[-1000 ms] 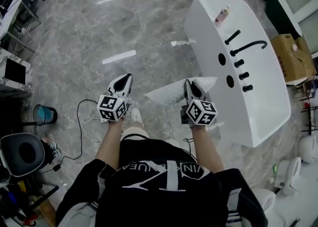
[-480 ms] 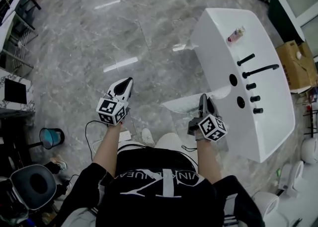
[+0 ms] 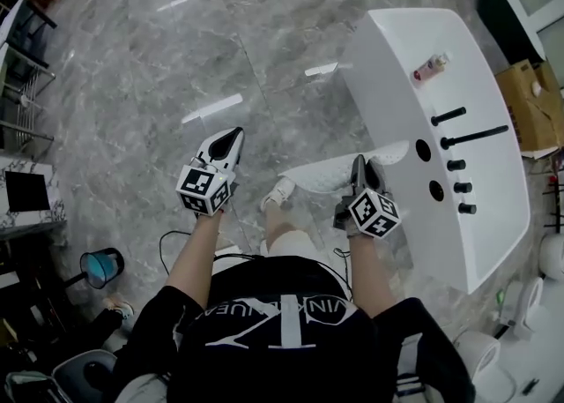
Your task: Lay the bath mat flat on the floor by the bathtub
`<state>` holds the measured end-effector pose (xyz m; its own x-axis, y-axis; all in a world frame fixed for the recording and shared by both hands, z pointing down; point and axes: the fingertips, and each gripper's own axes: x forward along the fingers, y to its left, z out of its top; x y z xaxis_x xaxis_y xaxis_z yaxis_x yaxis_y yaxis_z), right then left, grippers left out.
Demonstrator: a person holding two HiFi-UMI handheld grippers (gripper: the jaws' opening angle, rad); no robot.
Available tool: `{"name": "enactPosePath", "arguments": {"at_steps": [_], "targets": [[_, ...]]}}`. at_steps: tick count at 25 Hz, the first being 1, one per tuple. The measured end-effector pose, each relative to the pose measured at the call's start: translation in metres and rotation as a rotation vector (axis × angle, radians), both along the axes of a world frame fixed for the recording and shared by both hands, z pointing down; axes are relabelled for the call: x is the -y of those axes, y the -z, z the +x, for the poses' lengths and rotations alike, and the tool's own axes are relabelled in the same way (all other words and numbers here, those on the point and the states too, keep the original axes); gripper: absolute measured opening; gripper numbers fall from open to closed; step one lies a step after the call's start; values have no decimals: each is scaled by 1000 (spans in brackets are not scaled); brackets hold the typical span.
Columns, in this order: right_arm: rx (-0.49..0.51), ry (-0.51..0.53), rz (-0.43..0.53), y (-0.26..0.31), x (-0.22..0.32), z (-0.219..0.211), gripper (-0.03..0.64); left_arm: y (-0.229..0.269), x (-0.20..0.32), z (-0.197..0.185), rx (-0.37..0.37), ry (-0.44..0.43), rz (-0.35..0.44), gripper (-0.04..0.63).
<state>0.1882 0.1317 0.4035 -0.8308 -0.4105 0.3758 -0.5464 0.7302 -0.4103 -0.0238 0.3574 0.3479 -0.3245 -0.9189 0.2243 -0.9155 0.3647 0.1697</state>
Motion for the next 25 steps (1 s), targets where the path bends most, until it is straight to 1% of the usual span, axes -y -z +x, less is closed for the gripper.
{"name": "enactPosePath", "arguments": {"at_steps": [4, 7, 10, 14, 18, 22, 25], "targets": [[-42, -17, -51, -18, 24, -40, 40, -7, 40, -45, -28, -39, -33, 14], [-79, -22, -74, -28, 42, -64, 40, -17, 73, -75, -39, -73, -66, 14], [-101, -26, -94, -35, 60, -84, 40, -22, 107, -100, -47, -98, -78, 14], [-117, -15, -109, -39, 77, -106, 40, -23, 149, -124, -50, -132, -71, 14], [-112, -7, -114, -42, 86, -129, 40, -28, 188, -144, -60, -165, -58, 14], [-91, -40, -131, -42, 102, -147, 40, -33, 232, -157, -63, -225, -63, 14], [-83, -104, -146, -45, 116, -160, 40, -40, 266, -173, -64, -296, -71, 14]]}}
